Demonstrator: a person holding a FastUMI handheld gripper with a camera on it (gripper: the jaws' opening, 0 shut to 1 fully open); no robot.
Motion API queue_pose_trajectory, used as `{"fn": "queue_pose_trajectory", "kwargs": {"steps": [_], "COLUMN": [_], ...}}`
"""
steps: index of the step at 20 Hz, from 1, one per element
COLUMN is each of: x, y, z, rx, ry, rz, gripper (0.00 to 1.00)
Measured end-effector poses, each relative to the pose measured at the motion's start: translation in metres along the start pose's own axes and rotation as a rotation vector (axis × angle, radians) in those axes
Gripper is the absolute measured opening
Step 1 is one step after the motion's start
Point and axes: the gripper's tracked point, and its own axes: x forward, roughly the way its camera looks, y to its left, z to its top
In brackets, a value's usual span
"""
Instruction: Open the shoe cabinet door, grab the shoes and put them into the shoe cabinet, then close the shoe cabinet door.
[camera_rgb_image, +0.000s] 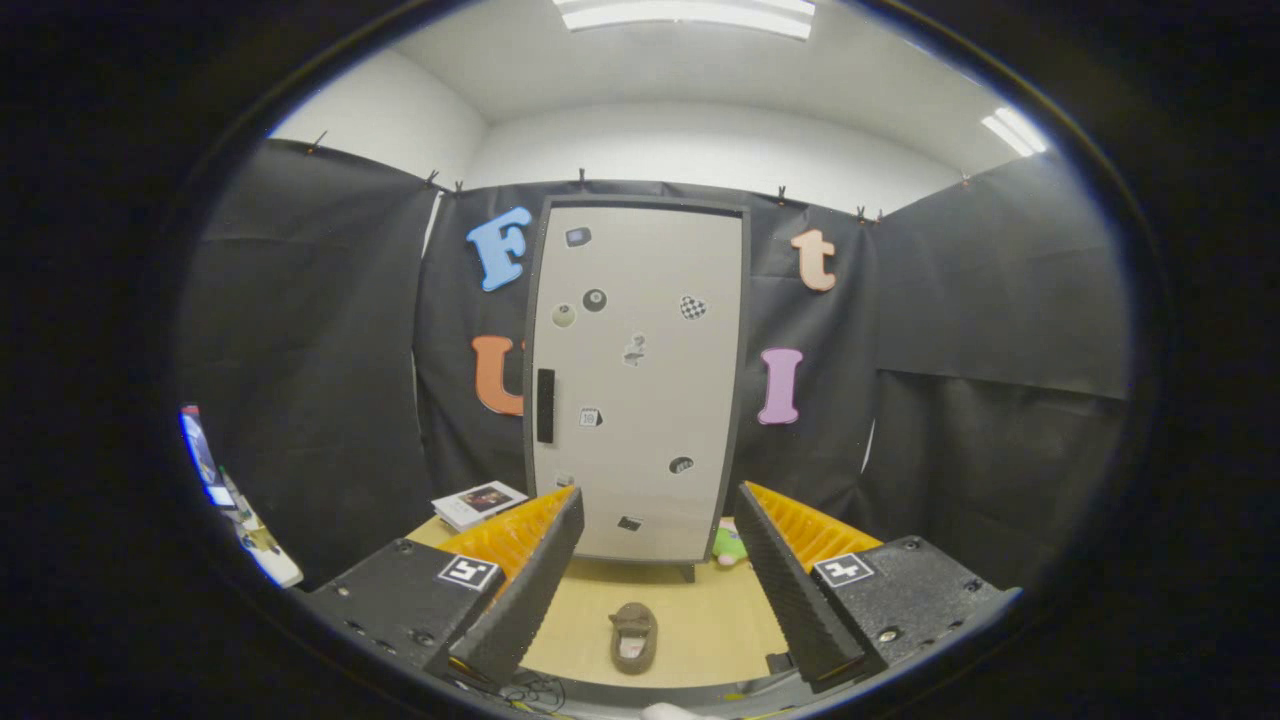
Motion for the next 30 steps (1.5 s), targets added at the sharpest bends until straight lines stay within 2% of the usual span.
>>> {"fn": "queue_pose_trajectory", "kwargs": {"steps": [8, 13, 20, 30], "x": [0.033, 0.075, 0.158, 0.293], "y": [0.035, 0.076, 0.120, 0.166], "z": [0.000, -0.003, 0.002, 0.006], "rx": [-0.018, -0.012, 0.045, 0.044], "ry": [-0.034, -0.021, -0.017, -0.006], "rz": [-0.002, 0.068, 0.127, 0.175], "gripper": [1.00, 0.99, 0.99, 0.99]}}
